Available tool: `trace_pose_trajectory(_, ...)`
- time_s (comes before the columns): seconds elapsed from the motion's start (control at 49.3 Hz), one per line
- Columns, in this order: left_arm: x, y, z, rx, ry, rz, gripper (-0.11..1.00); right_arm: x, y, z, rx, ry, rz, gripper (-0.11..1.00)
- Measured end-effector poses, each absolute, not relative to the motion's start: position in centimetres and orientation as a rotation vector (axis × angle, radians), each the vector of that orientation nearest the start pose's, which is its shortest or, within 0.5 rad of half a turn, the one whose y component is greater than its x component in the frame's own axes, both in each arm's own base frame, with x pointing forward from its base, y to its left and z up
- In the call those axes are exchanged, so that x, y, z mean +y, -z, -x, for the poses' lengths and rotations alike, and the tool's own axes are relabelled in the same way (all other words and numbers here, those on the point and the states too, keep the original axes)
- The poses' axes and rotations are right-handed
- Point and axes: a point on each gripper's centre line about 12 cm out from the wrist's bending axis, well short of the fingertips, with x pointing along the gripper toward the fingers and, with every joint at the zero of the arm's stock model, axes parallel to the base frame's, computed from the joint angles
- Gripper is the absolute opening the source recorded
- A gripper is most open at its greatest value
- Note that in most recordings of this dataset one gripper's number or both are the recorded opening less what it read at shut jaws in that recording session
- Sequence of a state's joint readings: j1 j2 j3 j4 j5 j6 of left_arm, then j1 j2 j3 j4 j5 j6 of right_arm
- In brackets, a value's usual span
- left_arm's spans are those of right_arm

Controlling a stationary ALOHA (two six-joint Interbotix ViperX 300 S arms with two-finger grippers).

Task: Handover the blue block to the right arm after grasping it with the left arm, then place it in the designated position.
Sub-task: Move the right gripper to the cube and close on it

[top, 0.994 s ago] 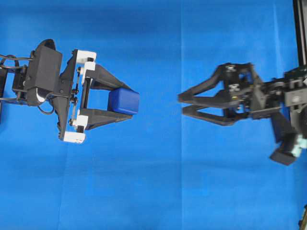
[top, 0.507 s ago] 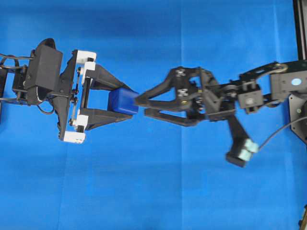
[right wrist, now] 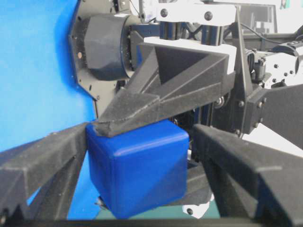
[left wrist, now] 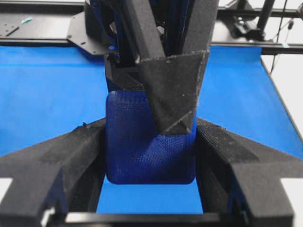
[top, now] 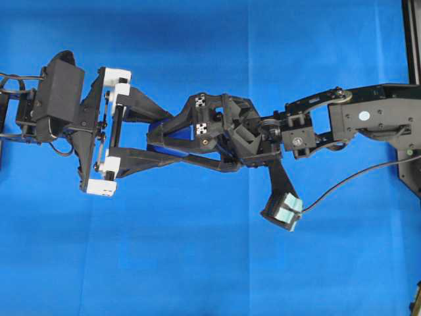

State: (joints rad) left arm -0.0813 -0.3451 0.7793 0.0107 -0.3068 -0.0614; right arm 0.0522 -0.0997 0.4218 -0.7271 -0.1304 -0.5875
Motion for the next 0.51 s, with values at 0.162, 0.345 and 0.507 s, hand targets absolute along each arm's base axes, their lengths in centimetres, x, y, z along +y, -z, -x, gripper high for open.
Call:
trace_pose_trajectory(0.162,-2.78,-28.79,-34.28,0.132,0.080,0.043,0.46,3.10,-30.98,-42.74,0.120,-0.261,1.301,0.79)
trace_pose_trajectory(0.345,-2.73,-28.72,-34.28,0.138,0.078,0.044,0.46,2.72,-30.56,-42.72,0.171,-0.258,1.302,0.52)
trace_pose_trajectory(0.507,-2.68,-28.72,-34.28,0.138,0.077,0.045,0.46,2.72,-30.49,-42.70,0.180,-0.258,1.299,0.52)
